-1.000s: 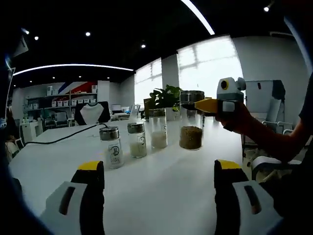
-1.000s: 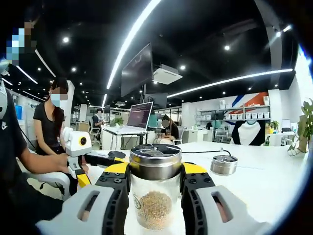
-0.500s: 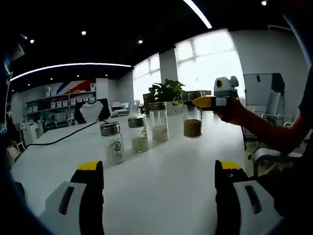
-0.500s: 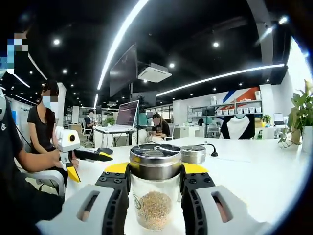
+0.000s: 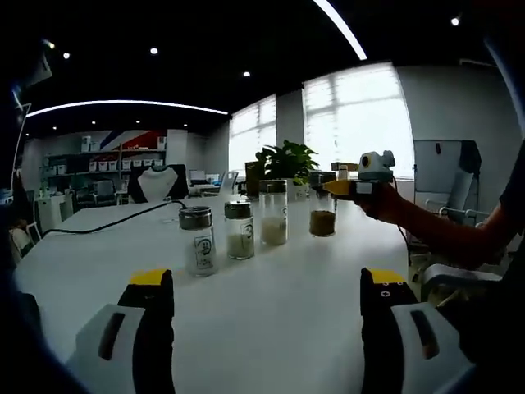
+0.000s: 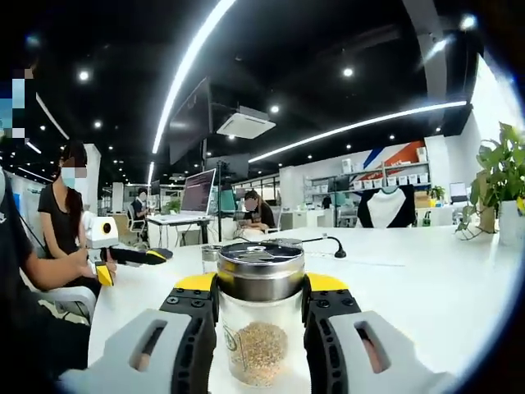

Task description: Rotate the seasoning bottle until the label or dispensing opening points toward the visible target arrow and the bottle remains upright within the marked orientation range

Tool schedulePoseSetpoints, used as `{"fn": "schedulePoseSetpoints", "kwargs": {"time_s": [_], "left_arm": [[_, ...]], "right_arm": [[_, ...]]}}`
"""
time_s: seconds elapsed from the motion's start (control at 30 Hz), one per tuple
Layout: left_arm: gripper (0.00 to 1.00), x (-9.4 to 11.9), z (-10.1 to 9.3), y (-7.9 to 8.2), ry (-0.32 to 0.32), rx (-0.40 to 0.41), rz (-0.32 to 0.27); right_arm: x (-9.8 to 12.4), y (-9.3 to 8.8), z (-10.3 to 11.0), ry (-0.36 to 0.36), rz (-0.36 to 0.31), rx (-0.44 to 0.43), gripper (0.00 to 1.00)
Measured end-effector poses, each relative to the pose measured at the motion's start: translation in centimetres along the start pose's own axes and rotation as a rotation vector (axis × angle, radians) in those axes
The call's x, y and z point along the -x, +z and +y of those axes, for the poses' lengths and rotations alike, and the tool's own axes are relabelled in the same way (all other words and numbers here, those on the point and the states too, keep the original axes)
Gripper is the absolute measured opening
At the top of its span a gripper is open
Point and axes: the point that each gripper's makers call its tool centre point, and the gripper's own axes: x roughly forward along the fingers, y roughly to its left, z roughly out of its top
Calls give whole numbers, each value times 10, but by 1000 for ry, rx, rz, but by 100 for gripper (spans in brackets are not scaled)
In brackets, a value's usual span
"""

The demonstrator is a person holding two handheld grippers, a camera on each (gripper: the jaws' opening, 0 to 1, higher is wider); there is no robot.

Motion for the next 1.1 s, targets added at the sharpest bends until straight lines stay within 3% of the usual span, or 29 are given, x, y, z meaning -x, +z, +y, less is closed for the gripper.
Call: {"fn": "schedulePoseSetpoints", "kwargs": {"time_s": [0.43,0.53,0.57,0.87,1.1], "left_arm": [[100,2,5,-2,25,-11,25],[100,2,6,-4,28,-10,31],[100,1,6,-5,29,-9,32],[100,3,7,-5,33,-11,37],[100,0,6,-10,28,-11,51]], "right_arm": [[-10,-9,-33,9,33,-4,38],[-13,-16,-42,-9,75,2,38],[-14,-11,-44,-11,46,9,38],[-12,-13,-63,-17,103,41,38],[-14,-15,-61,68,148,65,38]]}}
